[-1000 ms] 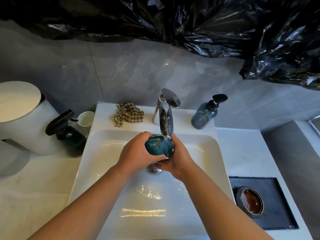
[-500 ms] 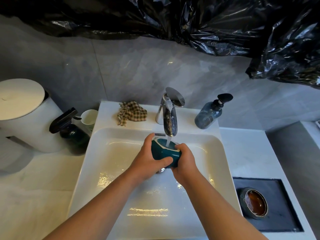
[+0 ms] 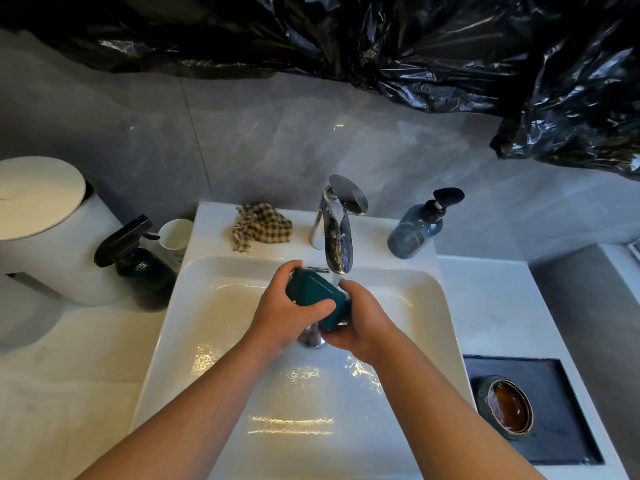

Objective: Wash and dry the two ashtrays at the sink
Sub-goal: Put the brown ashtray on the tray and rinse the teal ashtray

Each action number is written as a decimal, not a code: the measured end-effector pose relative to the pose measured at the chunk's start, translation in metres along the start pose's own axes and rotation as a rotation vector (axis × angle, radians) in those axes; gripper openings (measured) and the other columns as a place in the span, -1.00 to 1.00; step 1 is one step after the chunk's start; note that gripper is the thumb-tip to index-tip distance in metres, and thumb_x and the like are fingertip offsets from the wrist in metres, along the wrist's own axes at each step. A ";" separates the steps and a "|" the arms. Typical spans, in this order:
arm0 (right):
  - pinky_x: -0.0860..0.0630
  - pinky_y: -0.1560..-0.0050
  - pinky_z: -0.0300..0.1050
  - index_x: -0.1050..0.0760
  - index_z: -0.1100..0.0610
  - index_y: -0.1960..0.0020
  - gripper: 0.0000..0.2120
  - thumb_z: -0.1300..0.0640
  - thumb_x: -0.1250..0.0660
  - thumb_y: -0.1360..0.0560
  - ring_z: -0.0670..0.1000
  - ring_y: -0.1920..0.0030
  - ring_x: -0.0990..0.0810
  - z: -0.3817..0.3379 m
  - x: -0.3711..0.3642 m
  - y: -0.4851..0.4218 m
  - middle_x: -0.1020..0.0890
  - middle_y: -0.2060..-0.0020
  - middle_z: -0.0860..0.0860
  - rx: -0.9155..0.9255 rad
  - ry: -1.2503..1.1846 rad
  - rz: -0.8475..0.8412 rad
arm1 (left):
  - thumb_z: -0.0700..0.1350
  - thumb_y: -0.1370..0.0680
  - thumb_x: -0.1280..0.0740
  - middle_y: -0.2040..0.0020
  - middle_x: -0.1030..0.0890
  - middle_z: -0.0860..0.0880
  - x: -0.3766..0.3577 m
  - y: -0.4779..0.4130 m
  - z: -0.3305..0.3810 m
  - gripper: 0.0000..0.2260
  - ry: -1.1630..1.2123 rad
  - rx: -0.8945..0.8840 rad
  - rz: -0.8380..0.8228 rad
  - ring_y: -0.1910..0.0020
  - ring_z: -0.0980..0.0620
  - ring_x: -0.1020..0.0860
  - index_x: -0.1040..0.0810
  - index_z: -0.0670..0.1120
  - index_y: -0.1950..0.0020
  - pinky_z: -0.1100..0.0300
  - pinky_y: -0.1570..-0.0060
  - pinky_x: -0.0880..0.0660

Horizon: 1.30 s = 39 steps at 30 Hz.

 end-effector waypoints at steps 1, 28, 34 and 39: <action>-0.67 -0.06 0.07 -0.55 0.19 -0.20 -0.65 -0.04 -0.18 -0.63 0.14 -0.01 -0.63 -0.001 -0.001 -0.001 -0.66 -0.02 0.20 0.016 0.061 -0.006 | -0.02 -0.29 -0.57 -0.33 -0.48 0.04 -0.001 0.000 0.002 -0.20 -0.091 -0.021 0.017 -0.27 -0.03 -0.50 -0.29 0.17 -0.45 0.11 -0.08 -0.64; -0.58 -0.25 0.14 -0.58 0.17 -0.24 -0.69 0.01 -0.21 -0.65 0.17 -0.07 -0.71 0.005 -0.004 -0.005 -0.73 -0.04 0.20 0.171 -0.147 -0.107 | 0.17 -0.23 -0.47 -0.26 -0.51 0.08 -0.012 0.003 0.003 -0.26 -0.106 -0.112 0.100 -0.23 0.03 -0.51 -0.36 0.13 -0.39 0.09 -0.10 -0.63; -0.55 -0.30 0.17 -0.55 0.26 -0.28 -0.64 0.11 -0.30 -0.56 0.30 -0.26 -0.60 0.006 0.003 -0.007 -0.63 -0.20 0.33 0.177 -0.143 -0.112 | 0.09 -0.18 -0.49 -0.28 -0.52 0.04 -0.020 0.004 -0.003 -0.18 0.093 -0.011 -0.017 -0.25 0.01 -0.53 -0.29 0.15 -0.41 0.16 -0.08 -0.62; -0.52 -0.31 0.25 -0.57 0.18 -0.29 -0.65 0.02 -0.25 -0.61 0.24 -0.23 -0.64 0.009 0.009 -0.007 -0.68 -0.16 0.23 0.177 -0.015 -0.108 | 0.12 -0.15 -0.50 -0.20 -0.54 0.08 -0.020 0.006 -0.004 -0.27 0.003 -0.056 0.000 -0.19 0.04 -0.55 -0.35 0.19 -0.29 0.10 -0.08 -0.63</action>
Point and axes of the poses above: each hand's wrist, its own y-axis away from the middle knuckle, its own x-axis out of the back of the hand, z = x × y, the point moved 3 cm from there along -y, towards the middle knuckle
